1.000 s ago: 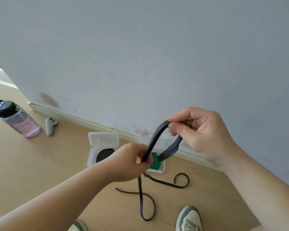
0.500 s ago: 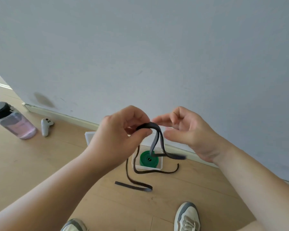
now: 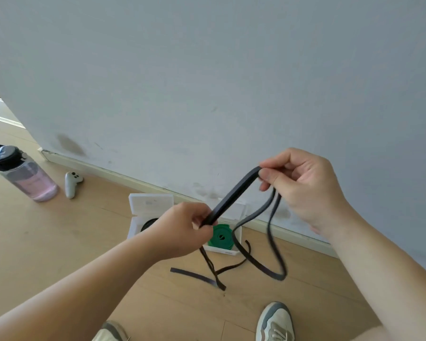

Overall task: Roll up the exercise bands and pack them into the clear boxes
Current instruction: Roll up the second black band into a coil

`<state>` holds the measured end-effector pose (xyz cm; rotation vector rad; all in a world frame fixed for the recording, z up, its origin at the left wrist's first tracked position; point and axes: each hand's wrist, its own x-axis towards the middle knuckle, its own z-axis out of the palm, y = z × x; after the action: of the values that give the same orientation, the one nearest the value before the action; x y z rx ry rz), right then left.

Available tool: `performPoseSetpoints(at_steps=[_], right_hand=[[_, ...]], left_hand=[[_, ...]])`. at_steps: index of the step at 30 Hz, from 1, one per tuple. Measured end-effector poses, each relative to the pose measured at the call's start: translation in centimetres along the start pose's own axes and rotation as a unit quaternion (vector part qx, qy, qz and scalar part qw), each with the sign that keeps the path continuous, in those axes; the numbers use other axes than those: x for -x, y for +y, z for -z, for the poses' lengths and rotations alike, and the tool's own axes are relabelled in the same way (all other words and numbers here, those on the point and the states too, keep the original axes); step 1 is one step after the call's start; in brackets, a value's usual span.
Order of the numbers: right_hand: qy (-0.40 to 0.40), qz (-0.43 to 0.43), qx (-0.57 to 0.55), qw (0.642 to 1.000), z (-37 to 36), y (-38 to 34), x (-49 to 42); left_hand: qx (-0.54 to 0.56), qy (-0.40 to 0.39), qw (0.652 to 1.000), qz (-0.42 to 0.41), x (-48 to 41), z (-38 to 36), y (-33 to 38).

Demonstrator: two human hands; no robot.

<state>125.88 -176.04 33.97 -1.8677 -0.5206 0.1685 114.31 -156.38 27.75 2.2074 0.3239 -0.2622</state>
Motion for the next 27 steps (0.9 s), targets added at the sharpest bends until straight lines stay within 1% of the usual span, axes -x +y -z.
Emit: performPoseSetpoints(at_steps=[2,5,8,10,12,14,16,17,18,20,21,23,25,26,27], right_hand=[[-0.007,-0.034,0.06,0.998,1.3,1.2,-0.4],[-0.045,-0.103,0.144,0.983,2.6,3.2,-0.8],[-0.1,-0.149,0.167,0.969,2.7,4.3,-1.0],[-0.147,-0.163,0.136,0.966,2.2,4.2,-0.9],[-0.188,-0.169,0.025,0.967,1.4,3.5,-0.8],[-0.219,-0.155,-0.1,0.958,0.4,2.5,-0.7],[-0.221,-0.13,-0.172,0.951,-0.7,1.6,-0.6],[-0.206,-0.111,-0.171,0.957,-1.3,1.3,-0.5],[-0.181,-0.089,-0.147,0.968,-1.7,1.0,-0.4],[-0.124,-0.047,-0.07,0.989,-2.3,0.7,-0.2],[-0.104,-0.031,-0.039,0.993,-2.5,0.6,-0.1],[-0.082,-0.009,-0.013,0.997,-2.7,0.3,0.1],[-0.069,0.014,-0.014,0.997,-2.7,0.0,0.3],[-0.061,0.025,-0.018,0.998,-2.6,-0.1,0.3],[-0.048,0.033,-0.024,0.998,-2.4,-0.2,0.3]], left_hand=[[0.031,0.038,0.999,0.006,0.0,0.8,0.1],[0.106,0.112,0.986,-0.06,0.6,2.7,1.5],[0.168,0.147,0.968,-0.113,1.5,3.7,3.0],[0.198,0.163,0.96,-0.116,1.8,3.7,3.7],[0.216,0.162,0.956,-0.117,1.9,3.5,4.3],[0.22,0.157,0.954,-0.128,1.7,3.1,4.8],[0.205,0.161,0.956,-0.132,1.5,2.8,5.0],[0.194,0.165,0.959,-0.127,1.4,2.7,5.0],[0.187,0.174,0.959,-0.123,1.4,2.7,4.9],[0.169,0.189,0.958,-0.13,1.1,2.7,4.3],[0.146,0.182,0.963,-0.138,1.0,2.6,3.8],[0.07,0.118,0.982,-0.133,0.6,1.8,2.7],[0.013,0.022,0.995,-0.095,0.3,0.5,1.7],[-0.009,-0.012,0.997,-0.072,0.2,-0.2,1.1],[-0.031,-0.03,0.998,-0.054,0.0,-0.7,0.5]])
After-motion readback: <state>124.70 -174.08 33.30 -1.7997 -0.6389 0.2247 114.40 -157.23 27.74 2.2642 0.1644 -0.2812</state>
